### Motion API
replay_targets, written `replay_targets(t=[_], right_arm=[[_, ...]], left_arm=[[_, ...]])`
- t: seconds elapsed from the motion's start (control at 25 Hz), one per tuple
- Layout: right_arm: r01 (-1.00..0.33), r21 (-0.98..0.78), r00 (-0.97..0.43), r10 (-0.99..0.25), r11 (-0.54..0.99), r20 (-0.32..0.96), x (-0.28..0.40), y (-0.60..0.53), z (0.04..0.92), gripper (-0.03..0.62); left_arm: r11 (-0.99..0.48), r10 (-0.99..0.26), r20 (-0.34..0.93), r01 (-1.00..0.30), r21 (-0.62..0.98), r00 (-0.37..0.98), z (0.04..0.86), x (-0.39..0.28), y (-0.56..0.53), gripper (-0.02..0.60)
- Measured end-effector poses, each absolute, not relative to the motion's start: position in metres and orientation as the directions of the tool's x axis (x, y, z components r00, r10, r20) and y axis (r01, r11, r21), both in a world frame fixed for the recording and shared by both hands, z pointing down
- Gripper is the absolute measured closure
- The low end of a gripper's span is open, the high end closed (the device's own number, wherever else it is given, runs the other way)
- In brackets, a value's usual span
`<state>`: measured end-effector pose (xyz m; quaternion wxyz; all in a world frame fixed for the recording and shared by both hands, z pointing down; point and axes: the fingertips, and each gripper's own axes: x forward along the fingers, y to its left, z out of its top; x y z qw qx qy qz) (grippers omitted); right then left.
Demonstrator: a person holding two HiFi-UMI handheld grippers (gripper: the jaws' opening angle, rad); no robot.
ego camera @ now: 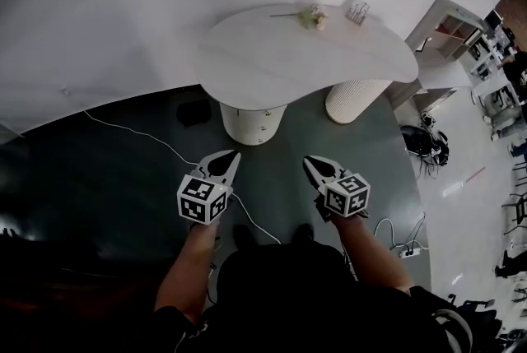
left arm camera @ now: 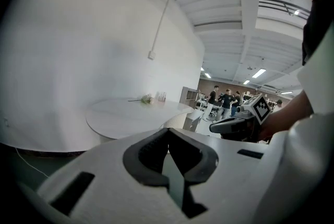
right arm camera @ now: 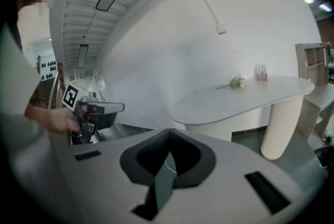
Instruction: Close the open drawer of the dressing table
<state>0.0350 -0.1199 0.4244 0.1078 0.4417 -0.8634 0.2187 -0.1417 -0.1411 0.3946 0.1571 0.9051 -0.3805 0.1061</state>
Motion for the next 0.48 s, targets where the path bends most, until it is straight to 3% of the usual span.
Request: replay_targets(t=[0.48], right_arm=[[-0.783, -0.243, -0.622, -0.741, 0.573, 0.254, 0.216, -0.097, 0.348, 0.588]], left_arm=[[-0.612, -0.726, 0.247, -0.767, 0.192, 0.642, 0.343, 0.012, -0.128, 0.572]])
